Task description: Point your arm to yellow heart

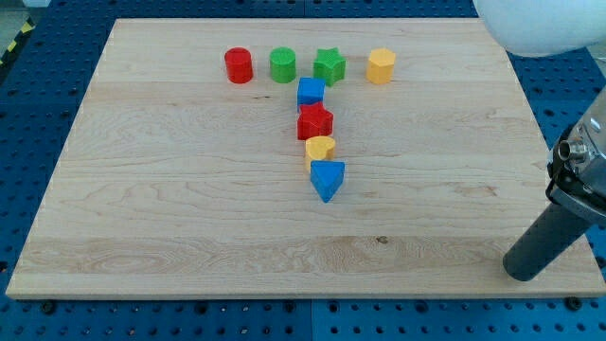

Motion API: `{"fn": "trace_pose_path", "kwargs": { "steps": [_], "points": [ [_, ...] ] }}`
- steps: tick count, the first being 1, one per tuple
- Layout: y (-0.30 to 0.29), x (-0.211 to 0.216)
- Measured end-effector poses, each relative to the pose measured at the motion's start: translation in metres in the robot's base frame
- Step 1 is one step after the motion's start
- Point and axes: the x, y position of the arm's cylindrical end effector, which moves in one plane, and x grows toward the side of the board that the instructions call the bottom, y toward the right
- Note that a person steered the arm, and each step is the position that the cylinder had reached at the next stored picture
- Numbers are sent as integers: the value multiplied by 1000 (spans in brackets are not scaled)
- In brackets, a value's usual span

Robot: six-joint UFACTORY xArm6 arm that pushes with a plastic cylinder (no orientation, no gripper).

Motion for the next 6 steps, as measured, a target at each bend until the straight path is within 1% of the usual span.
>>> {"fn": "trace_pose_path", "kwargs": {
  "steps": [1, 3, 4, 5, 6],
  "points": [
    [0, -1],
    [40, -95],
    [26, -106],
    [-46, -131],
    [-108, -135]
  ]
}}
